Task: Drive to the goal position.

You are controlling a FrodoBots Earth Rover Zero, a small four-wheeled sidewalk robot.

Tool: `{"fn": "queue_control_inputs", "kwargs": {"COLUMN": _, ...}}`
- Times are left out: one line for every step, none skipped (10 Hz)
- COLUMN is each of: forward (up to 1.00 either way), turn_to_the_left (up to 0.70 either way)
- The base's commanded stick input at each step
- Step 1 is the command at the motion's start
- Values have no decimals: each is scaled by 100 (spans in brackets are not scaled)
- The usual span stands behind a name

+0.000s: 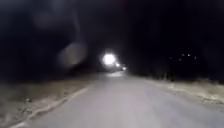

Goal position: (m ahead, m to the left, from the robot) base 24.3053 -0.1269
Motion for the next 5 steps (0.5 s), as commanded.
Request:
{"fn": "queue_control_inputs", "kwargs": {"forward": 100, "turn_to_the_left": 0}}
{"fn": "queue_control_inputs", "kwargs": {"forward": 100, "turn_to_the_left": 0}}
{"fn": "queue_control_inputs", "kwargs": {"forward": 100, "turn_to_the_left": 0}}
{"fn": "queue_control_inputs", "kwargs": {"forward": 100, "turn_to_the_left": 0}}
{"fn": "queue_control_inputs", "kwargs": {"forward": 100, "turn_to_the_left": 0}}
